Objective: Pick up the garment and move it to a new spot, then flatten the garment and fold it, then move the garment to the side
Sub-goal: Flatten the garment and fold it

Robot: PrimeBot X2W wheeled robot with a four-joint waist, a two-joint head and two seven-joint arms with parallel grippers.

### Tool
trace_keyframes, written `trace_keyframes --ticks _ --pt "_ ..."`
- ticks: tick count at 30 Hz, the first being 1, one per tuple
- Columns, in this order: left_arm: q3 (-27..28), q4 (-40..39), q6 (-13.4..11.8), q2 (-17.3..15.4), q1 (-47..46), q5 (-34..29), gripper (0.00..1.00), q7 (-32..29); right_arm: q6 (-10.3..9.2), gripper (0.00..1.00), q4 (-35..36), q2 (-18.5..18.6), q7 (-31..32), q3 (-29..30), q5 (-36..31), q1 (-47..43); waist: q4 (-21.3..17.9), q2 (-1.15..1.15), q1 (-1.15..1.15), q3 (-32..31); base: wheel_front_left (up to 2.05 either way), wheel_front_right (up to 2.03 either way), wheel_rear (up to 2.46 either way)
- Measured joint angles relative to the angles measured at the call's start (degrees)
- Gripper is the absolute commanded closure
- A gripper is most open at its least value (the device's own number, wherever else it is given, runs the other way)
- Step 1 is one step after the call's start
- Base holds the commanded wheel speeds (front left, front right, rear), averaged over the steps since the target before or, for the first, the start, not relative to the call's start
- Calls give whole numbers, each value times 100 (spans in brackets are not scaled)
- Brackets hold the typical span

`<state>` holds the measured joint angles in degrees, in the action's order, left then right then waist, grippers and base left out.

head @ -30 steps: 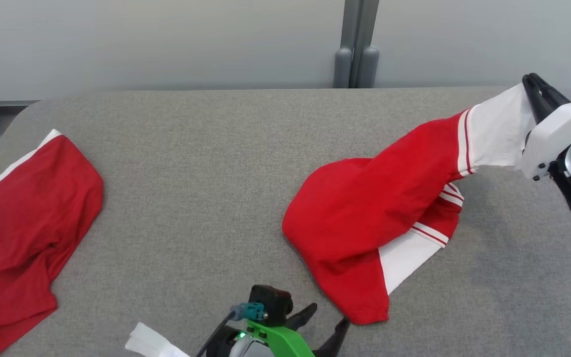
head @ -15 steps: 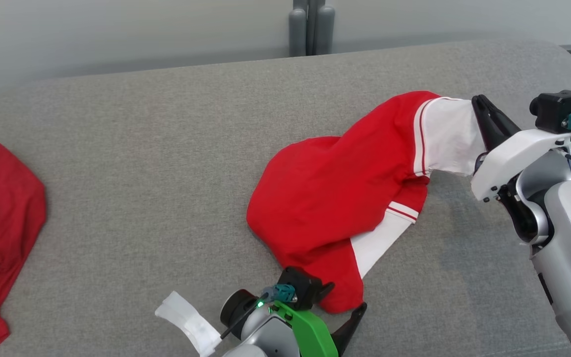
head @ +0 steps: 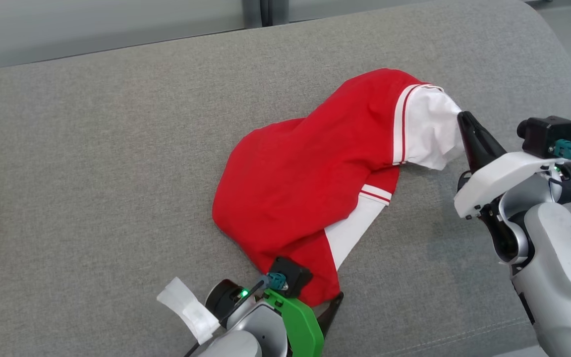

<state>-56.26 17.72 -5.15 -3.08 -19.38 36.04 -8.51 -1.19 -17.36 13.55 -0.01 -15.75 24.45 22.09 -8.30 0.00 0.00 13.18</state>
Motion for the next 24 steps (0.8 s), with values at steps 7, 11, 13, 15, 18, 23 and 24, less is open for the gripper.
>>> trace_keyframes --ticks 7,11,13,15,18,23,24 --pt "-135 263 -38 32 -129 -109 0 0 -51 100 -73 -53 -188 94 73 -126 -88 0 0 101 0 0 0" --pt "-183 361 -40 40 -178 -109 0 0 -53 100 -109 -49 -252 136 79 -127 -82 0 0 104 0 0 0" --pt "-210 411 -40 41 -202 -109 0 1 -53 100 -131 -46 -304 153 79 -129 -73 0 -1 99 0 0 0" --pt "-237 452 -40 55 -221 -109 0 5 -53 100 -154 -45 -308 155 79 -134 -61 0 0 92 0 0 0" --pt "-287 559 -41 88 -272 -109 64 7 -52 100 -183 -46 -358 154 79 -138 -41 0 -1 76 0 0 0" --pt "-307 644 -43 98 -292 -93 98 49 -52 100 -232 -45 -401 152 79 -141 -6 0 -1 44 0 0 0" --pt "-308 659 -44 97 -292 -90 100 49 -52 100 -243 -45 -402 152 79 -141 2 0 -1 39 0 0 0"
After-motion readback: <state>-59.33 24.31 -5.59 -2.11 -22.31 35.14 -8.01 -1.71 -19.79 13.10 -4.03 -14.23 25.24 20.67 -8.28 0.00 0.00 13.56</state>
